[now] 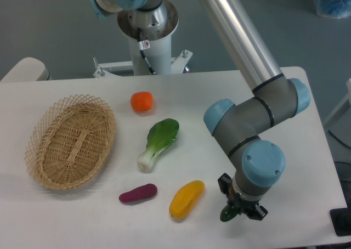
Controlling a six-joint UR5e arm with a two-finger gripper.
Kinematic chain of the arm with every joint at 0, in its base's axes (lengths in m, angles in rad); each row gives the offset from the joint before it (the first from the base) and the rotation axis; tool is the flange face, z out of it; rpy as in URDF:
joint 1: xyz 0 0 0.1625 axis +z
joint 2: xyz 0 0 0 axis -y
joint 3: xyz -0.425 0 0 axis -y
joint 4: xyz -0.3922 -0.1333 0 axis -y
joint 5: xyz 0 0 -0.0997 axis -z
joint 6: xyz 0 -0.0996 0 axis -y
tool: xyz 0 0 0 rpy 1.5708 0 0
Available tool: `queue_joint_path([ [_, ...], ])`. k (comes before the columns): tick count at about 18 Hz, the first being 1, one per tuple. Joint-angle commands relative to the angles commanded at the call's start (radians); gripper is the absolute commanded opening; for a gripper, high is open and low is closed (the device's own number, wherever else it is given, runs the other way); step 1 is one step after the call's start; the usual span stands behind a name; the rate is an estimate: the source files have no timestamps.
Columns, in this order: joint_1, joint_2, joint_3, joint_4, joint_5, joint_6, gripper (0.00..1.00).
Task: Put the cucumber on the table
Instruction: 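Hold the green cucumber in the gripper and begin lifting it, then carry the cucumber up and over beside the bok choy, lowering it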
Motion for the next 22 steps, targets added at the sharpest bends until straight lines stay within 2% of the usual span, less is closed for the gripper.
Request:
queue_joint_path([
  [8, -0.003, 0.000, 0.002, 0.000, 0.008, 0.005, 0.39],
  [12, 0.006, 0.012, -0.018, 0.003, -0.005, 0.035, 0.37],
  [18, 0.023, 0.098, -0.132, -0.005, -0.006, 0.296, 0.36],
  [22, 0.038, 0.187, -0.257, -0.006, 0.000, 0.498, 0.36],
])
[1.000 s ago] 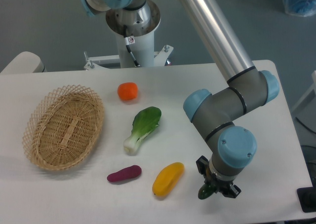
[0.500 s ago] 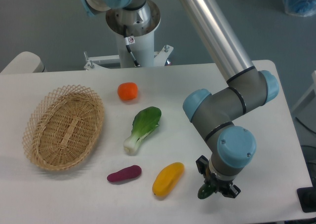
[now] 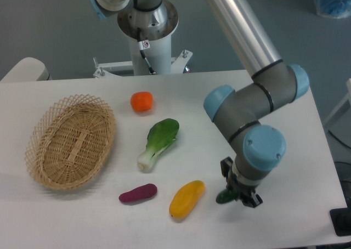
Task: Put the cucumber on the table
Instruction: 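Carry the cucumber up and over beside the bok choy, lowering it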
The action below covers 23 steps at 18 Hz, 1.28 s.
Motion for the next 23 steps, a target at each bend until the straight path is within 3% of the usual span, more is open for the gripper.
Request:
queue_joint_path([
  [5, 0.047, 0.133, -0.190, 0.006, 0.005, 0.230, 0.37],
  [8, 0.052, 0.198, -0.292, 0.021, 0.002, 0.290, 0.37],
  [13, 0.041, 0.232, -0.387, 0.024, 0.002, 0.365, 0.37],
  [18, 0.072, 0.295, -0.537, 0.142, 0.006, 0.523, 0.37],
  [23, 0.072, 0.348, -0.625, 0.179, 0.008, 0.609, 0.39],
])
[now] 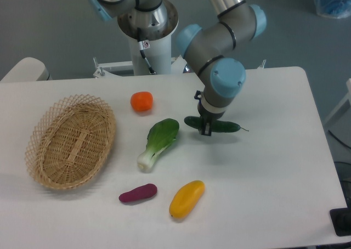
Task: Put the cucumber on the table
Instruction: 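Carry the cucumber up and over beside the bok choy, lowering it, then open the gripper to release the cucumber onto the table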
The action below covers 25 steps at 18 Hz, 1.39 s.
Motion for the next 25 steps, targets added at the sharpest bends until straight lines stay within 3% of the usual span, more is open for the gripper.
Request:
queue_joint_path([
  [1, 0.002, 0.002, -0.014, 0.006, 0.000, 0.020, 0.40],
  [4, -0.003, 0.020, -0.078, 0.095, 0.011, 0.051, 0.43],
  [5, -0.002, 0.020, -0.094, 0.113, 0.021, 0.064, 0.47],
  [7, 0.000, 0.025, -0.104, 0.118, 0.028, 0.068, 0.52],
  [9, 0.003, 0.028, -0.127, 0.121, 0.025, 0.066, 0.65],
  [11, 0.003, 0.035, -0.137, 0.121, 0.018, 0.054, 0.96],
  [12, 0.005, 0.037, -0.135, 0.121, 0.015, 0.046, 1.00],
  [18, 0.045, 0.019, -0.042, 0.104, 0.011, -0.001, 1.00],
  [25, 0.038, -0.072, 0.107, 0.074, -0.107, -0.240, 1.00],
])
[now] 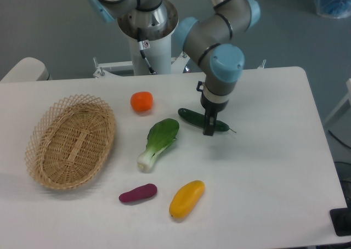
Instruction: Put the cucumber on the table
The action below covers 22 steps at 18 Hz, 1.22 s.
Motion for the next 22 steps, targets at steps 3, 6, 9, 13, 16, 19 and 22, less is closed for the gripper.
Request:
queue_joint_path([
  [3, -0.003, -0.020, 0.038, 0.003, -0.053, -0.156, 1.00],
  [6, -0.006, -0.046, 0.092, 0.002, -0.072, -0.224, 1.00],
  [9, -0.011, -0.089, 0.164, -0.011, -0.060, -0.298, 1.00],
  [13, -0.015, -0.159, 0.290, -0.055, -0.057, -0.373, 1.00],
  [16, -0.017, -0.221, 0.386, -0.099, -0.057, -0.405, 1.00],
  [19, -0.021, -0.276, 0.505, -0.185, -0.045, -0.445, 1.00],
  [22, -0.052, -0.324, 0.587, -0.229, -0.014, -0.561, 1.00],
])
